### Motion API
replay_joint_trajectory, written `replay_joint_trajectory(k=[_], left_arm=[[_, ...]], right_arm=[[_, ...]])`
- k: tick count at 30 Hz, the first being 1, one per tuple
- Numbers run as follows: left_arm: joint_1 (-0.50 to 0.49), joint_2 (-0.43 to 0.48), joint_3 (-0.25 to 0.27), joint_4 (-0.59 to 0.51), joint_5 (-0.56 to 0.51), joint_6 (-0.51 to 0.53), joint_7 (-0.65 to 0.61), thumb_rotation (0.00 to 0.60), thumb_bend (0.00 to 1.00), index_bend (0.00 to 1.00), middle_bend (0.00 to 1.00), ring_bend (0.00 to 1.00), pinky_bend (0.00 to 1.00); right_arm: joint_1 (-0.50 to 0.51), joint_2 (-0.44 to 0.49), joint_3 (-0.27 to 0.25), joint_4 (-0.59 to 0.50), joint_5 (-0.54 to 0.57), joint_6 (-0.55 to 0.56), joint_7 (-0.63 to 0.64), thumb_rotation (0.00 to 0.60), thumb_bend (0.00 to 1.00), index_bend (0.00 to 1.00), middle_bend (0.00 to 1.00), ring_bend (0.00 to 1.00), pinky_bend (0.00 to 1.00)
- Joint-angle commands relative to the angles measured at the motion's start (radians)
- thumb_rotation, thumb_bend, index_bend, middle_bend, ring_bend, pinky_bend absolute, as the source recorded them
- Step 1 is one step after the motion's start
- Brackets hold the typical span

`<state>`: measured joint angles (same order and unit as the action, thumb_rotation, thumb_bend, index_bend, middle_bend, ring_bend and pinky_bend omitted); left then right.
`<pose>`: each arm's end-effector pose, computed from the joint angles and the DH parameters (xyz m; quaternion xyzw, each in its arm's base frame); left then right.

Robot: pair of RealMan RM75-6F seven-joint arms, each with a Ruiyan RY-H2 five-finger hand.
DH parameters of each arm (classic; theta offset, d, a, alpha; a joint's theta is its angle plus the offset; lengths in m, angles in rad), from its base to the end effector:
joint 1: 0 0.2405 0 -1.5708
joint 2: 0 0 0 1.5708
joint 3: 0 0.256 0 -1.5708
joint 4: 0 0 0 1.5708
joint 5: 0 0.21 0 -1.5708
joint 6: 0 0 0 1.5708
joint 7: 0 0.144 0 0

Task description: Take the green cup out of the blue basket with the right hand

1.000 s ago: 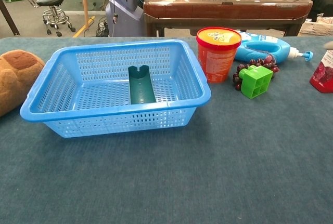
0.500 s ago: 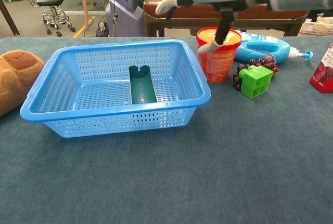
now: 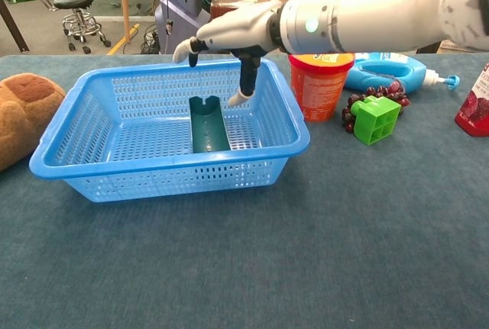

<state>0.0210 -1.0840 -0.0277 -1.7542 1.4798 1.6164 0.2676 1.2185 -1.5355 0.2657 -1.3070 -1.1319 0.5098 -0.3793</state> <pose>-0.3007 0.1425 0.1736 -0.5764 -0.3468 -0.3287 0.6629 0.0036 -0.4087 -0.0347 0.8845 -0.1797 0.3091 0.2996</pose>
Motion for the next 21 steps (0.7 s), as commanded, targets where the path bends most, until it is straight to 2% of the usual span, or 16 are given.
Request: replay_joint_trajectory(k=[1, 15, 21], left_arm=[[0.000, 0.001, 0.000, 0.002, -0.003, -0.005, -0.003, 0.600, 0.32, 0.00, 0.00, 0.00, 0.00], [0.008, 0.002, -0.004, 0.017, -0.019, -0.010, -0.026, 0.600, 0.32, 0.00, 0.00, 0.00, 0.00], [0.012, 0.002, -0.006, 0.023, -0.028, -0.013, -0.030, 0.600, 0.32, 0.00, 0.00, 0.00, 0.00]], right_arm=[[0.049, -0.061, -0.025, 0.082, 0.016, -0.030, -0.015, 0.600, 0.22, 0.08, 0.15, 0.03, 0.09], [0.140, -0.237, -0.085, 0.331, 0.029, -0.074, -0.046, 0.600, 0.11, 0.08, 0.15, 0.03, 0.09], [0.168, -0.297, -0.098, 0.399, 0.027, -0.087, -0.054, 0.600, 0.11, 0.08, 0.15, 0.03, 0.09]])
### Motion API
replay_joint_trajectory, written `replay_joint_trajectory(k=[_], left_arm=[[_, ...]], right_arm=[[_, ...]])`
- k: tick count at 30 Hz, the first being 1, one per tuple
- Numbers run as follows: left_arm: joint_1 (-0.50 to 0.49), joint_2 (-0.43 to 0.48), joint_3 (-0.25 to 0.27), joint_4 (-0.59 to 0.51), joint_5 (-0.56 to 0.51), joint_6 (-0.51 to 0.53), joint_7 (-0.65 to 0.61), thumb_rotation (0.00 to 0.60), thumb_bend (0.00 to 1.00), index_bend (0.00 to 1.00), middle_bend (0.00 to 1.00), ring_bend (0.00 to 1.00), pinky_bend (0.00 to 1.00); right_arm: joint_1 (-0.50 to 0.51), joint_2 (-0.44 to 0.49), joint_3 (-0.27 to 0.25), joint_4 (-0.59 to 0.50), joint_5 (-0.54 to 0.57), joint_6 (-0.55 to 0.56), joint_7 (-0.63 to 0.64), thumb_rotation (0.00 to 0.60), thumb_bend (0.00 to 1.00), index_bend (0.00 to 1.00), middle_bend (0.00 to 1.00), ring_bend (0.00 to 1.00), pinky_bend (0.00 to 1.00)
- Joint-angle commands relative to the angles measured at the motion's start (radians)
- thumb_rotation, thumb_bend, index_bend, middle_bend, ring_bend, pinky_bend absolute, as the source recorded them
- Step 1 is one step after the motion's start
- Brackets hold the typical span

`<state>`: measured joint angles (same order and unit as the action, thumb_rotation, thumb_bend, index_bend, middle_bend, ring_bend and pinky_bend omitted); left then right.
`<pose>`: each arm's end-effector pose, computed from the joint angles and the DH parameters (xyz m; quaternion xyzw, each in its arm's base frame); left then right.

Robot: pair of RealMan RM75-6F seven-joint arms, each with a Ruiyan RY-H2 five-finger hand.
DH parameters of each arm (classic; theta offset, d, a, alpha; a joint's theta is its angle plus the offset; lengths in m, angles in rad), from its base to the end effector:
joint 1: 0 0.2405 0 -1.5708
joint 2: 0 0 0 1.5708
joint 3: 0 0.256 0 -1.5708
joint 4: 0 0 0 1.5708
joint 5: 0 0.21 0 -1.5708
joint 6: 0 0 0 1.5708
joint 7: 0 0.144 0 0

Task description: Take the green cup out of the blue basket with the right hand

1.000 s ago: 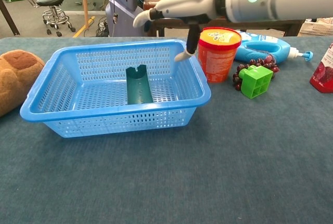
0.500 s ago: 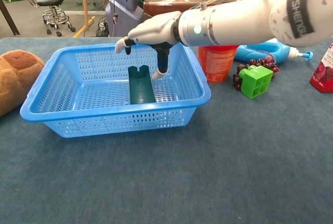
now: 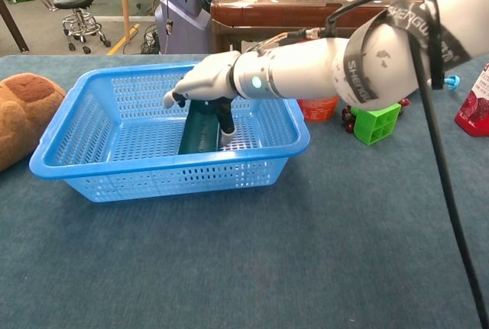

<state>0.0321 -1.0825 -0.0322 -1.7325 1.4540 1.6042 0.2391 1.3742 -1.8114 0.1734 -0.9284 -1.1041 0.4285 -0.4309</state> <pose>-0.3102 0.1396 0.1758 -0.5681 -0.3587 -0.3195 0.6682 0.0150 -0.4209 -0.1111 0.9131 -0.1125 0.2338 0.3145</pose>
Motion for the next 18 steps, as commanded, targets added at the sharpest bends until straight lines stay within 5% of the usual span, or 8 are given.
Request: replay_joint_trajectory(k=[1, 8, 18], left_arm=[[0.001, 0.001, -0.001, 0.002, -0.003, 0.000, -0.003, 0.600, 0.32, 0.00, 0.00, 0.00, 0.00], [0.005, 0.003, -0.004, 0.005, -0.007, 0.002, -0.009, 0.600, 0.32, 0.00, 0.00, 0.00, 0.00], [0.007, 0.002, -0.007, 0.011, -0.007, 0.003, -0.012, 0.600, 0.32, 0.00, 0.00, 0.00, 0.00]], right_arm=[[0.015, -0.028, -0.006, 0.027, 0.000, -0.009, 0.000, 0.600, 0.11, 0.08, 0.15, 0.03, 0.09], [0.041, -0.074, -0.008, 0.083, 0.000, -0.033, 0.011, 0.600, 0.10, 0.10, 0.16, 0.04, 0.11], [0.039, -0.102, -0.009, 0.123, -0.028, -0.007, 0.039, 0.600, 0.15, 0.45, 0.41, 0.26, 0.24]])
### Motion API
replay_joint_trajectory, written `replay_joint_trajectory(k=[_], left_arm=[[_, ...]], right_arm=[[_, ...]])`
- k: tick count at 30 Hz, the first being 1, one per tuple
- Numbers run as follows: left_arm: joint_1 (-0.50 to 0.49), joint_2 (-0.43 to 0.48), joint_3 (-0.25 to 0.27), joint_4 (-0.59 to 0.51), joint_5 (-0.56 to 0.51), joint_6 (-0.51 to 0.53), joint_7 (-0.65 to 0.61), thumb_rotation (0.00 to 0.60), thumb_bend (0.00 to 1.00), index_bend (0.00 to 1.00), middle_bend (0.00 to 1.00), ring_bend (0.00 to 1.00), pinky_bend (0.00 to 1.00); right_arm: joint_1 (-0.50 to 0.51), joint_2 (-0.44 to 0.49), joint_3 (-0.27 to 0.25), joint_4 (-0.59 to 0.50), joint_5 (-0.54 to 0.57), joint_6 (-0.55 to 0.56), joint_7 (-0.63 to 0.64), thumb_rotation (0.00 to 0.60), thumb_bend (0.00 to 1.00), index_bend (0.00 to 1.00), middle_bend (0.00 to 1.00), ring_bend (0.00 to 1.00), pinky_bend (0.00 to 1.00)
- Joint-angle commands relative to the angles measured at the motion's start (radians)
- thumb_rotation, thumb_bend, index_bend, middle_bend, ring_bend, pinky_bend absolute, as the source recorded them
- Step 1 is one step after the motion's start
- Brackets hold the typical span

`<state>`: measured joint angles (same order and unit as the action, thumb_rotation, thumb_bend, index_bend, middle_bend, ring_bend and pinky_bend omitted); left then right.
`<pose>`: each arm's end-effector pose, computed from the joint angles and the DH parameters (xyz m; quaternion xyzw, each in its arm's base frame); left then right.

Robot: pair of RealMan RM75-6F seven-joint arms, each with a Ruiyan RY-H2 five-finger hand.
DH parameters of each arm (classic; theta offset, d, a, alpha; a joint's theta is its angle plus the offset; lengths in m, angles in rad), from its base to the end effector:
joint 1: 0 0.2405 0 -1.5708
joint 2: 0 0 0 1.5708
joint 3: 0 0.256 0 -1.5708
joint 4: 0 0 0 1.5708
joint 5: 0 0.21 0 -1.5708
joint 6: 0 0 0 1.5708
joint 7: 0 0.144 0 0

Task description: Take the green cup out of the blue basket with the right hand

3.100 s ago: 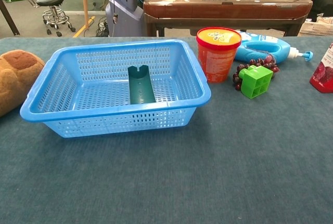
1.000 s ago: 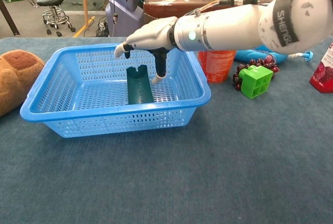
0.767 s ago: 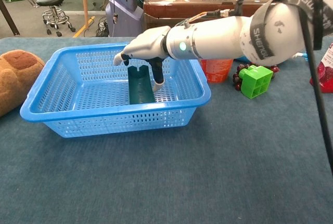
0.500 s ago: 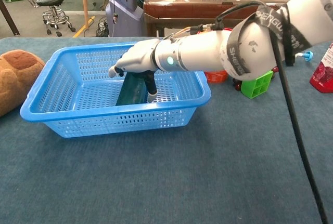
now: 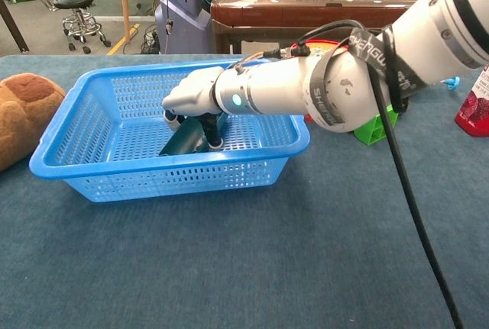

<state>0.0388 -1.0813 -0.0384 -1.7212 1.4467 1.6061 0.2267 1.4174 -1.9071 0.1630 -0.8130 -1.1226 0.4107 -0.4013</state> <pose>-0.3139 0.1385 0.1785 -0.5629 -0.3594 -0.3182 0.6729 0.0253 -0.4169 -0.1350 0.9174 -0.1015 0.2272 0.3106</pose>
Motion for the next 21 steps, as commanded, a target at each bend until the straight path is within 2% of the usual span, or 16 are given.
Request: replay_joint_trajectory(k=[1, 7, 15, 21], left_arm=[[0.001, 0.000, -0.001, -0.001, 0.001, 0.002, 0.001, 0.600, 0.32, 0.00, 0.00, 0.00, 0.00], [0.004, 0.000, -0.001, -0.001, 0.001, 0.004, 0.001, 0.600, 0.32, 0.00, 0.00, 0.00, 0.00], [0.006, 0.001, -0.002, -0.003, 0.004, 0.008, 0.003, 0.600, 0.32, 0.00, 0.00, 0.00, 0.00], [0.005, 0.008, -0.004, -0.015, 0.008, 0.009, 0.008, 0.600, 0.32, 0.00, 0.00, 0.00, 0.00]], right_arm=[[-0.006, -0.010, 0.001, 0.012, -0.016, 0.015, 0.016, 0.600, 0.16, 0.47, 0.42, 0.28, 0.25], [-0.020, -0.021, 0.001, 0.024, -0.062, 0.051, 0.057, 0.600, 0.17, 0.57, 0.51, 0.38, 0.32], [-0.037, 0.002, 0.007, -0.004, -0.130, 0.106, 0.124, 0.600, 0.18, 0.61, 0.53, 0.41, 0.35], [-0.080, 0.117, 0.046, -0.151, -0.174, 0.228, 0.187, 0.600, 0.18, 0.61, 0.53, 0.41, 0.36]])
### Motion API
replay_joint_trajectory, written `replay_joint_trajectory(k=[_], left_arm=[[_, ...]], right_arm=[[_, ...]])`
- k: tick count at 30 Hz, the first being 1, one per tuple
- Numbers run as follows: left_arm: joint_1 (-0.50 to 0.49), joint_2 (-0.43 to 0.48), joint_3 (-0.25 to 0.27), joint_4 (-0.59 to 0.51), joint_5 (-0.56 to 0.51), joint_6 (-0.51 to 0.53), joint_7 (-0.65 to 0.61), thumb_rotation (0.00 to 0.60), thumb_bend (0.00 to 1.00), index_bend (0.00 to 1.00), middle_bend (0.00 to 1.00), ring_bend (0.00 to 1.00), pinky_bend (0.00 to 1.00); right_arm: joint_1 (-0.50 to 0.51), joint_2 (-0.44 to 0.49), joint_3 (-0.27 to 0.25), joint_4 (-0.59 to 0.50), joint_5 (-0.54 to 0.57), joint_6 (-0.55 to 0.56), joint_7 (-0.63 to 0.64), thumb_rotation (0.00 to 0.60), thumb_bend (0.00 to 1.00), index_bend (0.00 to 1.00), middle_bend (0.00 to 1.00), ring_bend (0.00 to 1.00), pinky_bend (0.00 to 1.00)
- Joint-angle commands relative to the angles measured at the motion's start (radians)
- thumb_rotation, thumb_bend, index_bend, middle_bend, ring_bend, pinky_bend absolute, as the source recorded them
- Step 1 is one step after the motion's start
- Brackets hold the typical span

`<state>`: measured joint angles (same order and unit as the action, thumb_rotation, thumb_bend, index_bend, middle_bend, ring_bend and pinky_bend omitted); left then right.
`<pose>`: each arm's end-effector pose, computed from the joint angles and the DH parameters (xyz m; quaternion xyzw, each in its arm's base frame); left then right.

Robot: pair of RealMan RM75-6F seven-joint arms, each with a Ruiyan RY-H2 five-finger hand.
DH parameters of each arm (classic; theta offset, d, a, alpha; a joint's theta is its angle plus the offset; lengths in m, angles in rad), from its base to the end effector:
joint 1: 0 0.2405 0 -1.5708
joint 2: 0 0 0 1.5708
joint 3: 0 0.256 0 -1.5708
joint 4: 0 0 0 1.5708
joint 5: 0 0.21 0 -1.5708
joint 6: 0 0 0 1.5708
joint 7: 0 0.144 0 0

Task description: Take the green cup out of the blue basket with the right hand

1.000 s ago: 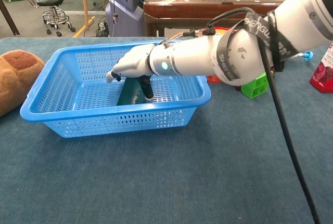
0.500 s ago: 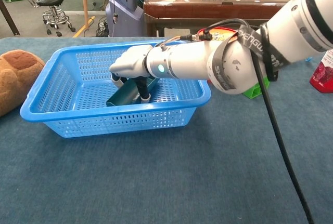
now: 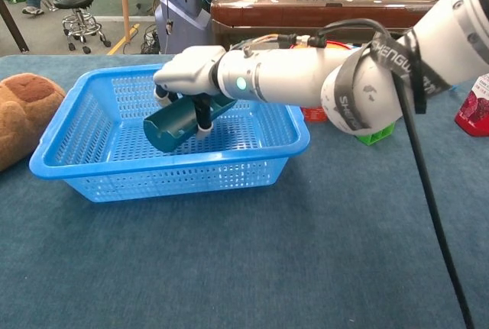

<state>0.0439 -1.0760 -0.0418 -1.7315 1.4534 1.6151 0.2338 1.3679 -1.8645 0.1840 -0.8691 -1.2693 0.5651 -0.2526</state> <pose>-0.3114 0.1377 0.1806 -0.5616 -0.3553 -0.3205 0.6750 0.0325 -0.4178 -0.1122 0.8918 -0.1079 0.3105 0.3109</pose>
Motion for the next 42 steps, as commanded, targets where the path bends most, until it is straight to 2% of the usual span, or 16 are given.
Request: replay_joint_trajectory(k=[1, 7, 12, 17, 21, 27, 30, 32, 34, 37, 42], left_arm=[[-0.001, 0.005, -0.001, -0.009, 0.003, 0.000, 0.002, 0.600, 0.32, 0.00, 0.00, 0.00, 0.00], [-0.008, 0.008, -0.003, -0.019, 0.013, -0.002, 0.012, 0.600, 0.32, 0.00, 0.00, 0.00, 0.00], [-0.017, 0.008, -0.006, -0.024, 0.019, -0.012, 0.019, 0.600, 0.32, 0.00, 0.00, 0.00, 0.00], [-0.029, 0.009, -0.009, -0.026, 0.024, -0.024, 0.022, 0.600, 0.32, 0.00, 0.00, 0.00, 0.00], [-0.038, 0.006, -0.008, -0.026, 0.026, -0.038, 0.026, 0.600, 0.32, 0.00, 0.00, 0.00, 0.00], [-0.044, -0.001, -0.003, -0.034, 0.035, -0.043, 0.034, 0.600, 0.32, 0.00, 0.00, 0.00, 0.00], [-0.046, -0.004, -0.002, -0.040, 0.036, -0.046, 0.044, 0.600, 0.32, 0.00, 0.00, 0.00, 0.00], [-0.048, -0.006, -0.001, -0.045, 0.039, -0.047, 0.052, 0.600, 0.32, 0.00, 0.00, 0.00, 0.00], [-0.049, -0.008, 0.000, -0.049, 0.043, -0.047, 0.059, 0.600, 0.32, 0.00, 0.00, 0.00, 0.00], [-0.050, -0.010, 0.002, -0.055, 0.044, -0.049, 0.068, 0.600, 0.32, 0.00, 0.00, 0.00, 0.00], [-0.048, -0.008, 0.004, -0.062, 0.043, -0.044, 0.078, 0.600, 0.32, 0.00, 0.00, 0.00, 0.00]], right_arm=[[-0.044, 0.103, 0.033, -0.132, -0.034, 0.100, 0.047, 0.600, 0.18, 0.61, 0.53, 0.41, 0.36], [-0.121, 0.271, 0.067, -0.348, -0.047, 0.220, 0.060, 0.600, 0.18, 0.61, 0.53, 0.41, 0.36], [-0.209, 0.438, 0.063, -0.556, -0.040, 0.290, 0.030, 0.600, 0.18, 0.61, 0.53, 0.41, 0.36], [-0.324, 0.622, 0.024, -0.769, -0.021, 0.344, 0.016, 0.600, 0.18, 0.61, 0.52, 0.41, 0.37], [-0.413, 0.735, -0.031, -0.859, -0.026, 0.376, 0.018, 0.600, 0.18, 0.61, 0.52, 0.41, 0.37], [-0.517, 0.792, -0.126, -0.847, -0.051, 0.378, 0.056, 0.600, 0.18, 0.61, 0.49, 0.41, 0.37], [-0.545, 0.779, -0.150, -0.804, -0.060, 0.362, 0.099, 0.600, 0.18, 0.59, 0.46, 0.41, 0.37], [-0.556, 0.759, -0.162, -0.767, -0.072, 0.343, 0.134, 0.600, 0.17, 0.54, 0.43, 0.39, 0.37], [-0.559, 0.737, -0.173, -0.732, -0.085, 0.321, 0.158, 0.600, 0.16, 0.48, 0.39, 0.35, 0.37], [-0.557, 0.702, -0.188, -0.684, -0.107, 0.279, 0.191, 0.600, 0.14, 0.34, 0.30, 0.26, 0.37], [-0.548, 0.669, -0.191, -0.641, -0.140, 0.244, 0.215, 0.600, 0.11, 0.05, 0.11, 0.08, 0.24]])
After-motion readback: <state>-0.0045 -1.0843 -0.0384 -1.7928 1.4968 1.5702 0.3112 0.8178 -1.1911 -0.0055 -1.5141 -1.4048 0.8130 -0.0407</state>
